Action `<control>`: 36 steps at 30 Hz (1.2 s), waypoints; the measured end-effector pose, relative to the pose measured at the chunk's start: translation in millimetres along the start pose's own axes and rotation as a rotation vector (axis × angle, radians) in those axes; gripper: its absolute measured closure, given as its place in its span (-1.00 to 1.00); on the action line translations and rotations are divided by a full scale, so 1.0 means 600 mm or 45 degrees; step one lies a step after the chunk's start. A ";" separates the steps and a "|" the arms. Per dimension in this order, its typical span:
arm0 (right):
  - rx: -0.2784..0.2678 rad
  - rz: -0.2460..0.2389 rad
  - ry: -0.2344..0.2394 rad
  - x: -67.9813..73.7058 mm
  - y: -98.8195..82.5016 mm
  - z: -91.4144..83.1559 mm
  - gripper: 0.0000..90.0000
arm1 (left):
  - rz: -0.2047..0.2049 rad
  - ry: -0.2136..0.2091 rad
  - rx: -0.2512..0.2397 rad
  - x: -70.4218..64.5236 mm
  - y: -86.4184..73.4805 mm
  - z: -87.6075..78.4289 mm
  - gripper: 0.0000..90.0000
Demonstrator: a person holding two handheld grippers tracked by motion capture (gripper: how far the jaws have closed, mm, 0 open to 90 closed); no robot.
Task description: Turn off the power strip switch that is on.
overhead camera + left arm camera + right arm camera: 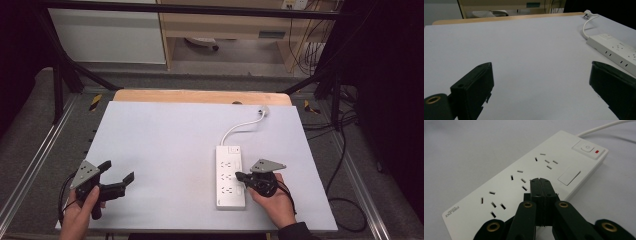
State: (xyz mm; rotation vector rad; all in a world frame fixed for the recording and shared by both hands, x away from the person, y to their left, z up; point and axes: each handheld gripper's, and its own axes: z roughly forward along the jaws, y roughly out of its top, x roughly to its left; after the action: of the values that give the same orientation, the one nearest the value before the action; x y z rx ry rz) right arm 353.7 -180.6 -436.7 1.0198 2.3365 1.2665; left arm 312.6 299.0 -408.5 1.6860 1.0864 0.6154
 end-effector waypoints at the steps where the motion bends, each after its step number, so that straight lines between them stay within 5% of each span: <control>1: 0.000 0.000 0.000 0.000 0.000 0.000 1.00 | 0.001 0.000 0.000 0.000 0.000 0.000 -0.88; 22: -0.082 -0.011 0.023 0.008 0.008 -0.002 0.47 | 0.006 -0.004 0.001 -0.001 0.000 0.000 -0.88; 36: -0.115 0.010 -0.009 0.014 0.013 0.001 -0.32 | 0.012 -0.009 -0.001 -0.002 0.000 0.001 -0.88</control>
State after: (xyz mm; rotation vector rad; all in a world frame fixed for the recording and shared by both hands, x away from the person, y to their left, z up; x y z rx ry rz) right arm 351.8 -171.4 -430.0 1.0037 2.2498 1.3561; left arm 312.5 297.4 -408.5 1.6922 1.0733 0.6159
